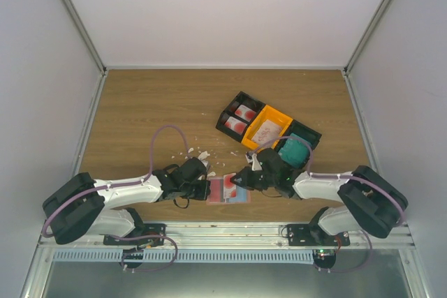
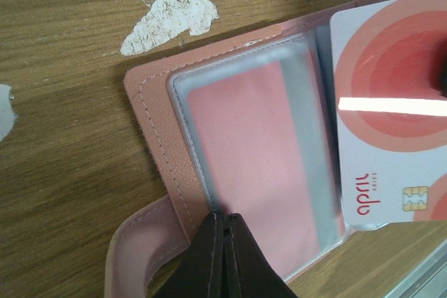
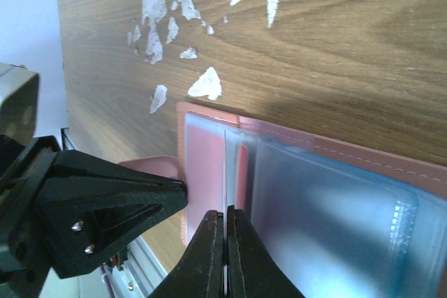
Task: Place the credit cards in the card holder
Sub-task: Insert the credit card into the card holder, then adjust the storage box at the center of the board.
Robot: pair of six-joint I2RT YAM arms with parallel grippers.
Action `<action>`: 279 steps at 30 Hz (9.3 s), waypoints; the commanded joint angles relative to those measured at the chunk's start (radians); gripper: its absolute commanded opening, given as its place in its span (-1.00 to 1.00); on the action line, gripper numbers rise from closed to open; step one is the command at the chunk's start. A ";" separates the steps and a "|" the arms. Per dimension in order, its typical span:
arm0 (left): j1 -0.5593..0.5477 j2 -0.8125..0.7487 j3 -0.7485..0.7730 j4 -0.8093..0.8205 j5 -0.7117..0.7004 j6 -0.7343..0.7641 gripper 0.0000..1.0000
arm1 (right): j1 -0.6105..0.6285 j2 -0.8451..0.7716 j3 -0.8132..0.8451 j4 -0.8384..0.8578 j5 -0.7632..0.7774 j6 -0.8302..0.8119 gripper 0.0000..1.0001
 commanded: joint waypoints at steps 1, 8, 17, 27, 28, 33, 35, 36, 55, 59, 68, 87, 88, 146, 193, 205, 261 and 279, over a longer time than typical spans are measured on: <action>-0.005 -0.006 -0.032 -0.033 -0.024 -0.008 -0.99 | 0.006 0.042 -0.015 0.037 0.018 0.000 -0.99; -0.005 -0.007 -0.038 -0.027 -0.019 -0.012 -0.99 | 0.008 0.094 -0.015 0.048 0.014 0.001 -0.99; -0.005 -0.003 -0.038 -0.025 -0.019 -0.011 -0.99 | 0.009 0.125 0.002 0.007 0.018 -0.039 -0.99; -0.005 -0.009 -0.039 -0.033 -0.026 -0.009 -0.99 | -0.004 0.070 0.011 -0.075 0.053 -0.095 -0.99; -0.005 -0.008 -0.038 -0.033 -0.026 -0.009 -0.99 | -0.004 0.064 0.011 -0.077 0.057 -0.095 -0.99; -0.005 -0.005 -0.037 -0.033 -0.026 -0.008 -0.99 | -0.006 0.041 -0.002 -0.065 0.085 -0.091 -0.99; -0.005 -0.003 -0.036 -0.031 -0.026 -0.009 -0.99 | -0.006 0.044 -0.003 -0.059 0.086 -0.094 -0.99; -0.005 -0.003 -0.037 -0.029 -0.024 -0.007 -0.99 | -0.006 0.050 -0.003 -0.053 0.084 -0.096 -0.99; -0.005 0.001 -0.041 -0.019 -0.016 -0.008 -0.99 | 0.004 0.142 -0.027 0.066 0.003 -0.130 -0.99; -0.005 -0.001 -0.042 -0.019 -0.015 -0.009 -0.99 | 0.005 0.117 -0.036 0.038 0.036 -0.129 -0.99; -0.005 -0.003 -0.041 -0.019 -0.018 -0.010 -1.00 | 0.002 0.086 -0.031 -0.002 0.128 -0.111 -0.99; -0.005 -0.003 -0.038 -0.018 -0.011 -0.008 -0.97 | 0.058 0.163 -0.054 0.091 -0.020 -0.095 -0.99; -0.005 -0.002 -0.037 -0.016 -0.011 -0.009 -0.96 | 0.058 0.165 -0.054 0.090 -0.020 -0.093 -0.99; -0.005 -0.025 -0.069 0.082 0.078 -0.004 -0.81 | 0.187 0.159 0.210 -0.229 0.137 -0.137 -0.55; -0.002 -0.200 0.045 -0.069 -0.027 0.022 -0.07 | 0.094 -0.131 0.462 -0.766 0.561 -0.455 -0.16; 0.031 -0.277 0.143 -0.107 -0.101 0.058 0.34 | -0.223 -0.258 0.537 -0.950 0.585 -0.636 0.10; 0.095 0.009 0.370 -0.112 0.216 0.059 0.33 | -0.502 0.322 0.721 -0.986 0.344 -0.814 -0.05; 0.096 -0.011 0.230 0.150 0.167 -0.048 0.25 | -0.494 0.368 0.632 -0.903 0.349 -0.887 0.03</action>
